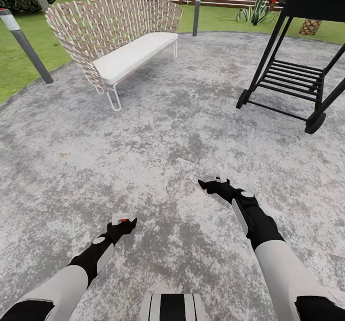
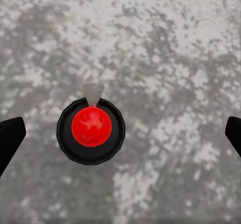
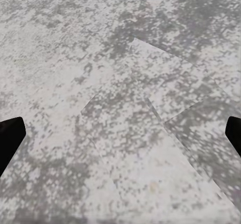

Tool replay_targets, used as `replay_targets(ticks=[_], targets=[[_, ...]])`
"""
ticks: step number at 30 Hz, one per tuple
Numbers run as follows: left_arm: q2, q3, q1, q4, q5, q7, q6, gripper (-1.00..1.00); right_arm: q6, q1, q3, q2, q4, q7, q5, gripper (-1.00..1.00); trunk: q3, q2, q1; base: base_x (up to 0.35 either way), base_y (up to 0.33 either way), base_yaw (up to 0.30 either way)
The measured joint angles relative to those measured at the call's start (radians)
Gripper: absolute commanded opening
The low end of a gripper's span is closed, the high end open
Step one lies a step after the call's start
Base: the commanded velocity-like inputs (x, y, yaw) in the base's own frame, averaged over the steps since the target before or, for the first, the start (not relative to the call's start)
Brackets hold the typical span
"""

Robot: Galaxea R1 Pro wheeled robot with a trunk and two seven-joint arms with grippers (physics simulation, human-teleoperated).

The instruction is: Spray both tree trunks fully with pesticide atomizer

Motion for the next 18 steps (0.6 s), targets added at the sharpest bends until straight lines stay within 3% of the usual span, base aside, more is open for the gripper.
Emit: replay_targets(ticks=[5, 12, 18], targets=[[-0.002, 0.000, 0.000, -0.002, 0.000, 0.000, 0.000, 1.00, 0.000, 0.000, 0.000, 0.000, -0.001, 0.000, 0.000, 1.00, -0.002, 0.000, 0.000, 0.000, 0.000, 0.000], [-0.002, 0.000, 0.000, 0.003, 0.000, 0.000, -0.042, 1.00, 0.000, 0.000, 0.000, 0.000, -0.001, 0.000, 0.000, 1.00, -0.032, -0.002, 0.003, 0.000, 0.000, 0.000], [0.001, 0.000, 0.000, 0.006, 0.000, 0.000, -0.063, 1.00, 0.000, 0.000, 0.000, 0.000, -0.001, 0.000, 0.000, 1.00, -0.036, -0.002, 0.003, 0.000, 0.000, 0.000]])
